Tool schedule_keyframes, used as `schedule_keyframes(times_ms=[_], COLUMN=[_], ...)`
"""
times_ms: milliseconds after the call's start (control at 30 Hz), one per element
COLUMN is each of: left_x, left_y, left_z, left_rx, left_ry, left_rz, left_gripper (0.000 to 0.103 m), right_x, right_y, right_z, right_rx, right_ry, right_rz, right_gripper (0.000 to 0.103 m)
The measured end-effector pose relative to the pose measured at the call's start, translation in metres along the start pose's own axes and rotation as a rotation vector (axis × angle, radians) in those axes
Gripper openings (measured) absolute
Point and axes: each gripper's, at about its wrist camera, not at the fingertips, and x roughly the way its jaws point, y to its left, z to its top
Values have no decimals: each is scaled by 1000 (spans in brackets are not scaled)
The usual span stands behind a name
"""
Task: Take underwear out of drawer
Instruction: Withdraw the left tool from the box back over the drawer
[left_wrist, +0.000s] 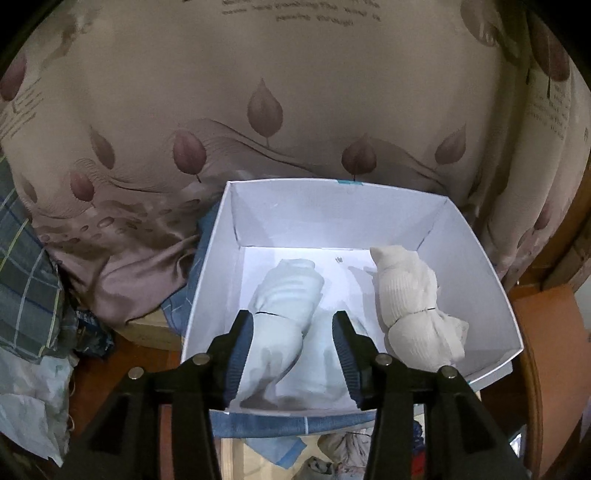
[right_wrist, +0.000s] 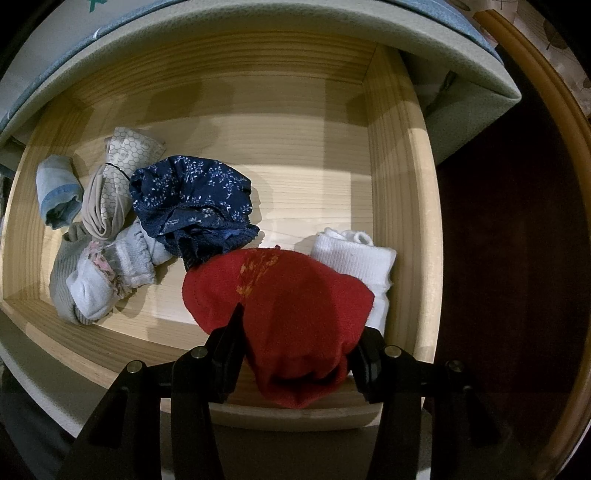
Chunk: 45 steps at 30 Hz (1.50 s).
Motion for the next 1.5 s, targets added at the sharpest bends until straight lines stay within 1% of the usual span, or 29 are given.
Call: schedule_keyframes(times_ms=[167, 433, 533, 633, 700, 833, 967, 1000, 1067, 1100, 1200, 1367, 1433, 1500], left_x=[-20, -32, -35, -38, -40, -39, -35, -35, -32, -29, -23, -14, -13, -9], left_y=[5, 18, 17, 13, 10, 3, -2, -2, -2, -3, -8, -13, -16, -19], left_z=[-12, -45, -61, -73, -83, -97, -117, -122, -131, -137, -152, -179, -189, -199], left_rx=[-14, -39, -22, -17, -8, 12, 1, -6, -11, -6, 10, -9, -14, -9], left_ry=[-40, -34, -33, -39, -41, -25, -6, -9, -5, 11, 35, 54, 48, 60], left_rz=[66, 106, 127, 110, 86, 67, 110, 112, 95, 89, 87, 43, 50, 56], left_gripper=[46, 47, 51, 57, 57, 57, 57, 57, 57, 57, 57, 57, 57, 57], right_x=[0, 1, 1, 2, 2, 2, 2, 2, 2, 2, 2, 1, -1, -3], right_y=[2, 4, 4, 4, 4, 5, 4, 4, 4, 4, 4, 4, 3, 1], right_z=[0, 1, 1, 2, 2, 2, 2, 2, 2, 2, 2, 2, 1, 0], right_rx=[-1, -4, -7, -7, -6, -8, -7, -7, -7, -8, -7, -4, 0, 6], right_ry=[-2, 0, 1, 1, 2, 2, 2, 2, 2, 2, 2, -2, -11, -20], right_rz=[-3, -9, -11, -11, -11, -12, -12, -12, -12, -13, -12, -4, 10, 20], right_gripper=[47, 47, 47, 47, 48, 48, 48, 48, 48, 48, 48, 48, 48, 47])
